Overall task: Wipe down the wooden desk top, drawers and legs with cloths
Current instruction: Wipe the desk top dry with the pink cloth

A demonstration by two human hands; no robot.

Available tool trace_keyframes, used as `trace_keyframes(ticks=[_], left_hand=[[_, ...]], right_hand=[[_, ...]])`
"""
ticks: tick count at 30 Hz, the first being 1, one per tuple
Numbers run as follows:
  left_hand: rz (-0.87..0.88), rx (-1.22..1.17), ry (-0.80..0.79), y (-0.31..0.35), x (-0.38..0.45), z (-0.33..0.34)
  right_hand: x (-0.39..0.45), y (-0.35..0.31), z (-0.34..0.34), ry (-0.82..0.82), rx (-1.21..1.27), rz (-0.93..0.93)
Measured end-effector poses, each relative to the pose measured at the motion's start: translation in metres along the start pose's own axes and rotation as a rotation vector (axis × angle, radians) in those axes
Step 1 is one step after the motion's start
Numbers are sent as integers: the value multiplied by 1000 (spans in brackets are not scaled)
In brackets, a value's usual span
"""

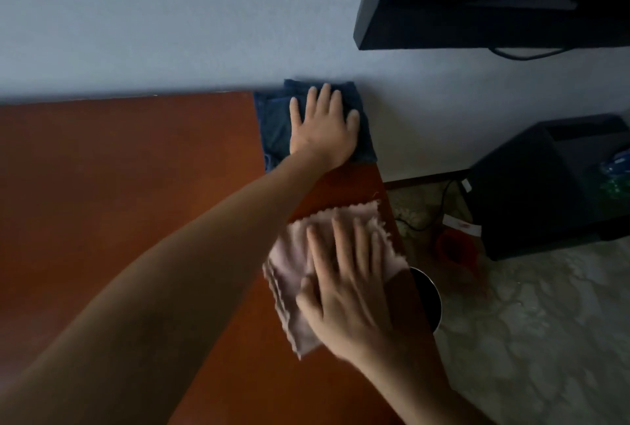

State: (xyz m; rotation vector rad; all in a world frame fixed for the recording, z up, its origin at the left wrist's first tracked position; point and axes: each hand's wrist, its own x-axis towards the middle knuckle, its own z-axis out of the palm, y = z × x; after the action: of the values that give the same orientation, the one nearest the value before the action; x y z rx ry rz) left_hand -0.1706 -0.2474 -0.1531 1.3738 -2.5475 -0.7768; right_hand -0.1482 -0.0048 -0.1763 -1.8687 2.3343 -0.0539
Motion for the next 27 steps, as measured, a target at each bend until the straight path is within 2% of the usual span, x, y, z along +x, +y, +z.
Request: trace_keyframes(ticks=[2,4,5,6,9,11,14,16,17,20,21,22,25,26,27], left_hand=[[67,-149,146,-28,-27,-18],[79,-114,264,-68,-83,-33],[52,-57,270,-90,-118,-39],[14,13,239,-111,-155,-42],[-85,235,46,-148,-249,-41],[-97,347,-17,-153,-279,-28],[-99,438,10,-147,-292,-12],[-103,445,45,-147,-291,-8],[-106,436,58,-148,-290,-9],[-103,417,88,-148,-290,-8],[-107,411,92,-148,-291,-7],[-115,403,99,-145,-294,-5],[-147,412,83,-133,-311,1],[-146,413,88,-129,-322,5],[-140,412,100,-125,-335,10]], right_hand=[[32,0,-2,10,-64,98],[60,-4,-7,-5,-71,219],[64,-13,-6,-4,-61,236],[57,-23,-4,1,-48,196],[-14,-49,2,-48,-43,-122],[-33,-26,4,-82,-86,-191],[19,13,-1,-11,-152,13],[42,8,-3,1,-112,113],[35,-4,3,6,-108,39],[-44,-30,16,-20,-111,-519],[-56,-19,15,-20,-120,-587],[-54,-5,15,4,-148,-566],[-14,33,-2,-13,-143,-125],[-12,36,-4,-23,-113,-47],[-20,28,0,-11,-103,-48]])
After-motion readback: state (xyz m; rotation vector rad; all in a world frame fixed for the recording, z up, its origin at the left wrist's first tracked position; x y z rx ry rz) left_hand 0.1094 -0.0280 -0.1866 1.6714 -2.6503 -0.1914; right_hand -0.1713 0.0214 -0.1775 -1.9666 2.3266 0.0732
